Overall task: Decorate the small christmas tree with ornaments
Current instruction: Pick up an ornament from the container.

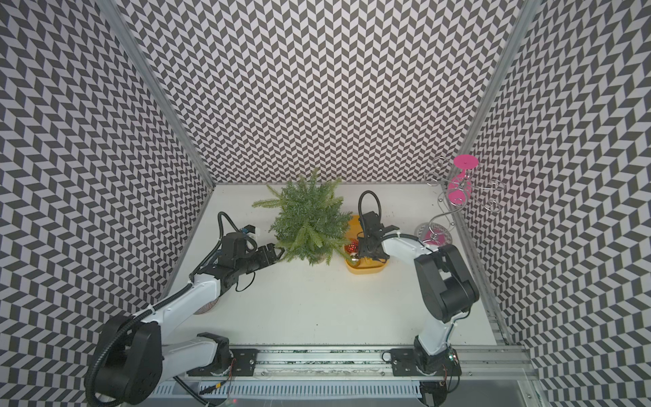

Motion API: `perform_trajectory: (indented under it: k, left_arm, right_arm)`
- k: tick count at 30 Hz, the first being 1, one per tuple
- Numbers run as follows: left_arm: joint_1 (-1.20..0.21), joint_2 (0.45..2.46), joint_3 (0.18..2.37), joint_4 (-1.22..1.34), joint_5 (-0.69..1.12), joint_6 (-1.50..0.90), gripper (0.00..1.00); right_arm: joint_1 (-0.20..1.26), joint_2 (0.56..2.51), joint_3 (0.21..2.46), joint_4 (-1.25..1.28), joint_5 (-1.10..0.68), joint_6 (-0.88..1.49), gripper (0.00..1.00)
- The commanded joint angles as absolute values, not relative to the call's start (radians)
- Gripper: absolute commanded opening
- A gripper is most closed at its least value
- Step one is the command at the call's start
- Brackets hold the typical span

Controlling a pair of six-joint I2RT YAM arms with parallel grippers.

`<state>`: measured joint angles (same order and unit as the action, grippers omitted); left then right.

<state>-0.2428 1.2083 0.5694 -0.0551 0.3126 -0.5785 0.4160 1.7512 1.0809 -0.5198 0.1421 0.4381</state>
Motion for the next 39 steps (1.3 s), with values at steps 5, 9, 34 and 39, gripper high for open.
perform_trajectory:
  k: [5,9,34,39]
  left_arm:
    - [-0.251,1.221,0.564,-0.044,0.322,-0.591,0.76]
    - [-0.252,1.229,0.567,-0.041,0.321,-0.591,0.76]
    - [-0.219,1.102,0.635,-0.101,0.235,-0.581,0.76]
    - [-0.18,1.037,0.672,-0.1,0.235,-0.585,0.76]
  right_arm:
    - [0.42,1.781,1.119,-0.477,0.186,0.447,0.68]
    - [0.419,1.788,1.121,-0.469,0.189,0.445,0.64]
    - [0.399,1.527,1.166,-0.52,0.13,0.413,0.58]
    - [0.379,1.44,1.179,-0.526,0.091,0.413,0.58]
